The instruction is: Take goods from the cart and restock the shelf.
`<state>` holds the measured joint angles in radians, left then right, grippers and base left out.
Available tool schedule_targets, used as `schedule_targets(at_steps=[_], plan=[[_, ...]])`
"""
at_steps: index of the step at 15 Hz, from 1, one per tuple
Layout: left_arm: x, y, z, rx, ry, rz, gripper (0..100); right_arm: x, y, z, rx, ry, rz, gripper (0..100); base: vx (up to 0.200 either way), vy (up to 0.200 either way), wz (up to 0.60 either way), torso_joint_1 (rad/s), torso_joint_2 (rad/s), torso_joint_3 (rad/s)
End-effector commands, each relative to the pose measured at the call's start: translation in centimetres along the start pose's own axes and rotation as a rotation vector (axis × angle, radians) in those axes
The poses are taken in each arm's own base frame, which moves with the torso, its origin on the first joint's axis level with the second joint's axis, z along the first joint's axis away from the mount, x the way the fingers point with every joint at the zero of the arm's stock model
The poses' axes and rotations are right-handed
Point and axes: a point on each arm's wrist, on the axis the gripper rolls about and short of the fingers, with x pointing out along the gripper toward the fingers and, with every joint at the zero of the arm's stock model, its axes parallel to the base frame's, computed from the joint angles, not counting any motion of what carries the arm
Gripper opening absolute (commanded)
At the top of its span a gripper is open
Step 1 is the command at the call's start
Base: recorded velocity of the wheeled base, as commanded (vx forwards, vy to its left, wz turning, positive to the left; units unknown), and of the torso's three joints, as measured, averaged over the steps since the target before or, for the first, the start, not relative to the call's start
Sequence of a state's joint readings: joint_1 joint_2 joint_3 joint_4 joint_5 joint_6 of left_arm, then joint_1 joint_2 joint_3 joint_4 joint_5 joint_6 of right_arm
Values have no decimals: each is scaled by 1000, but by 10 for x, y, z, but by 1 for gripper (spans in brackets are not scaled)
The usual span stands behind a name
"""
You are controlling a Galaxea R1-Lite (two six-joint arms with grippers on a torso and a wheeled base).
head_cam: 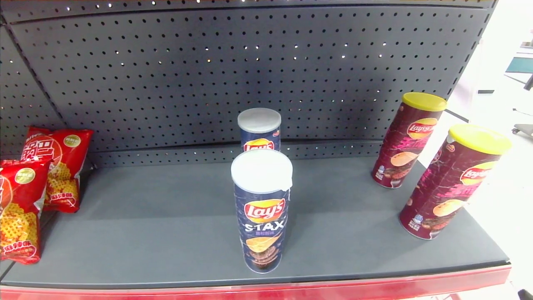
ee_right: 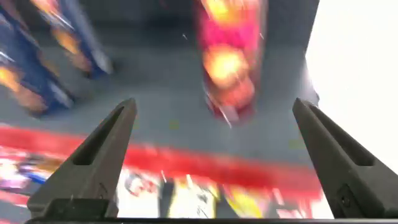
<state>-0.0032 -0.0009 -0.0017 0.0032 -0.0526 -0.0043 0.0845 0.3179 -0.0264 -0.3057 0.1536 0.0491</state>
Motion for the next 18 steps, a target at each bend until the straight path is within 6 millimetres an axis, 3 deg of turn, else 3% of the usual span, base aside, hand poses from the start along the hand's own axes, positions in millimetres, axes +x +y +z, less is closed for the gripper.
schedule_targets(at_steps=[1,4,9,18], plan=[[0,0,0,0,1,1,100,-21,3,-29,-5,1,-82,100,0,0,0,0,0,0],[0,0,0,-2,1,1,100,-29,5,-36,-22,-36,-52,100,0,0,0,0,0,0],[0,0,0,-2,1,1,100,-30,1,-41,15,7,-263,100,0,0,0,0,0,0],[0,0,0,-2,1,1,100,-29,1,-42,-46,11,-234,100,0,0,0,0,0,0]])
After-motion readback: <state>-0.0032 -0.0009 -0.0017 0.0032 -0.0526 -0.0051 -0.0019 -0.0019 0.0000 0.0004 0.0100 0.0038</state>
